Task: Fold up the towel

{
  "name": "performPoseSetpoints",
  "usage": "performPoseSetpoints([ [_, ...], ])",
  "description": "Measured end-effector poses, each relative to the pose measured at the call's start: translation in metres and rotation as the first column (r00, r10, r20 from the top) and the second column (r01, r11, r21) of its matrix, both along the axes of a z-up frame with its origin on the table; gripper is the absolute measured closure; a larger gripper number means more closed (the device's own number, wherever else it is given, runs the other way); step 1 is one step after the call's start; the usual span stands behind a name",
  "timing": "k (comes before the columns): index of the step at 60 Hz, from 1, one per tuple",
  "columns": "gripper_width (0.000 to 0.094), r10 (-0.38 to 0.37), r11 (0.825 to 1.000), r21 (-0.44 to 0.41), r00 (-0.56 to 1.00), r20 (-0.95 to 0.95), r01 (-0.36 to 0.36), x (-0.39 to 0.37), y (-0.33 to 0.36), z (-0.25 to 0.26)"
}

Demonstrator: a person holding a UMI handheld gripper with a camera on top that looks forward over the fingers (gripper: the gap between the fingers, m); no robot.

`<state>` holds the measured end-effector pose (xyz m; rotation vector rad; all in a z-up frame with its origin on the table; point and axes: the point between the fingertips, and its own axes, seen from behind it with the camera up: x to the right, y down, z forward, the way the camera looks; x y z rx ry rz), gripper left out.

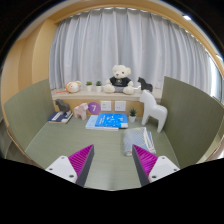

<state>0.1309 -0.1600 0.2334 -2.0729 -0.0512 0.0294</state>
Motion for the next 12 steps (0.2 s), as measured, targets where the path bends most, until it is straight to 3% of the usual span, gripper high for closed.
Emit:
performPoseSetpoints([
  [12, 0.017, -0.003, 1.0, 0.009, 1.0, 0.024, 0.003, -0.001, -0.018, 0.006],
])
